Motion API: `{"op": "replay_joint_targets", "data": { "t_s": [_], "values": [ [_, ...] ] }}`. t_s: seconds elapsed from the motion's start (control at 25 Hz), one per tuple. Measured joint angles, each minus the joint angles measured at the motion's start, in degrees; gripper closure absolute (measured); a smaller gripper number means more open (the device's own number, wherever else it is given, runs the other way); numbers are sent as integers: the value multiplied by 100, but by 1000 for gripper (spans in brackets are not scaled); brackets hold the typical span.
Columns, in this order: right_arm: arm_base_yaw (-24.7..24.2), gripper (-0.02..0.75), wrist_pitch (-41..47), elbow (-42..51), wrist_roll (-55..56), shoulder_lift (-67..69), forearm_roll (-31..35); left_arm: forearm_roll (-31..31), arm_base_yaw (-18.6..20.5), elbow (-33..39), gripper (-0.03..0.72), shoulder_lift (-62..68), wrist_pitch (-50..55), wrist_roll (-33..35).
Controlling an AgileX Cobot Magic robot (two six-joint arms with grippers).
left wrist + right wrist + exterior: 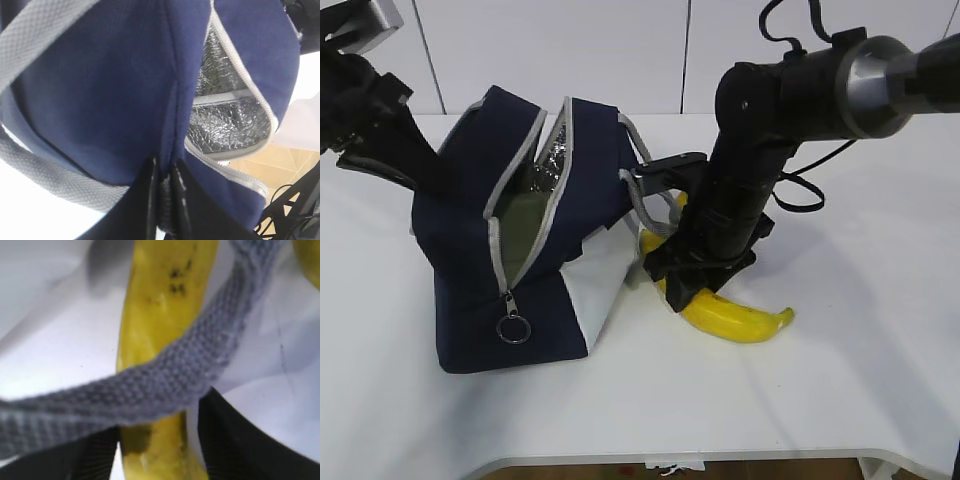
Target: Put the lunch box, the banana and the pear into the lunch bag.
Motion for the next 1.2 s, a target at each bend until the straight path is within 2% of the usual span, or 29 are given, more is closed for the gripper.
{"op": "replay_joint_targets", "data": {
  "t_s": [0.16,0.24,0.6,1.2],
  "values": [
    [0,433,183,0,0,0,21,0,0,0,673,0,0,0],
    [0,454,266,0,0,0,21,0,0,0,673,0,0,0],
    [0,461,1126,-92,0,0,47,0,0,0,673,0,8,0],
    [0,462,1414,-80,72,-379,132,0,0,0,673,0,8,0]
  ]
}}
